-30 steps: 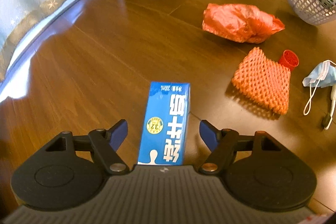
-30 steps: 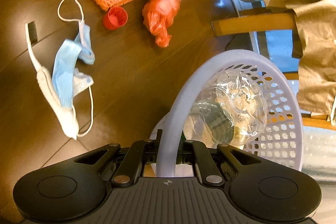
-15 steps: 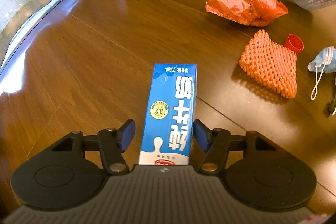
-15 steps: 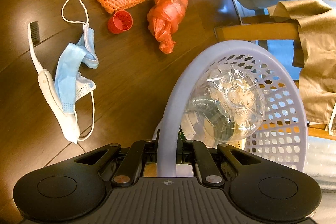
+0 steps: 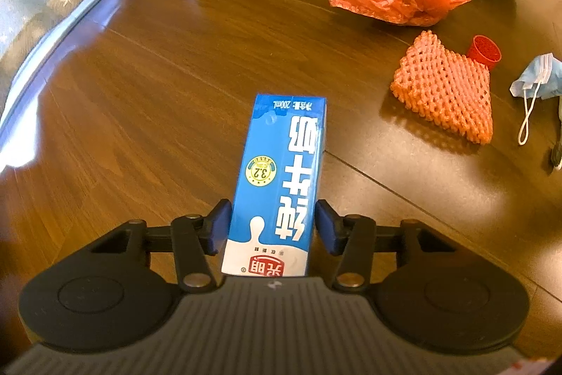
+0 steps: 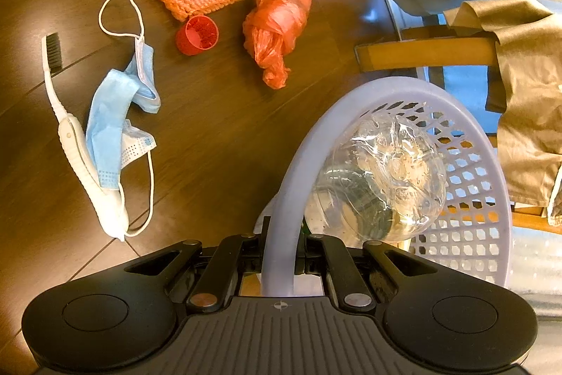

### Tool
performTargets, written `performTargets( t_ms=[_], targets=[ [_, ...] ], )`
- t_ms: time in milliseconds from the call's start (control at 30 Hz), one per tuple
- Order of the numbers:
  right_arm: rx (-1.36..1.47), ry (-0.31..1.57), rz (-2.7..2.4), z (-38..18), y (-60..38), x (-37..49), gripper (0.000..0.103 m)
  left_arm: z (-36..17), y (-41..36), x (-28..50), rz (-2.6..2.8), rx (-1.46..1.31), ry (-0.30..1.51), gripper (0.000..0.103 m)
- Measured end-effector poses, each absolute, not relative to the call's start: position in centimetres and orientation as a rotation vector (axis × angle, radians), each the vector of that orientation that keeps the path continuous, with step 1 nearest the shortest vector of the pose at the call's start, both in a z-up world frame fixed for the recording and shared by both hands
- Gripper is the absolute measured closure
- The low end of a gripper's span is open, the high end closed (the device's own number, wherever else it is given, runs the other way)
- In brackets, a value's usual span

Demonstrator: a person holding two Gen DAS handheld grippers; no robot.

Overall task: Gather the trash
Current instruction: 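Carry the milk carton with the left gripper and drop it into the wastebasket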

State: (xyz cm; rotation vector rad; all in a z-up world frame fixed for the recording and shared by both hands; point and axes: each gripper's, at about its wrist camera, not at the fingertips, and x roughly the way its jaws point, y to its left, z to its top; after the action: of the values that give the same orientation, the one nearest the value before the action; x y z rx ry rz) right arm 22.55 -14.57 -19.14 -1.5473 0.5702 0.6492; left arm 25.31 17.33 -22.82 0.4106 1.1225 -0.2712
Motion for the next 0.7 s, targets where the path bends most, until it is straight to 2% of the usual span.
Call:
performTargets(
  t_ms=[700],
  targets=[
    [-1.529, 0.576, 0.641, -18.9, -14.9, 22.8, 0.100, -19.5, 14.0, 26.3, -0.320, 0.389, 1.050, 0.059]
  ],
)
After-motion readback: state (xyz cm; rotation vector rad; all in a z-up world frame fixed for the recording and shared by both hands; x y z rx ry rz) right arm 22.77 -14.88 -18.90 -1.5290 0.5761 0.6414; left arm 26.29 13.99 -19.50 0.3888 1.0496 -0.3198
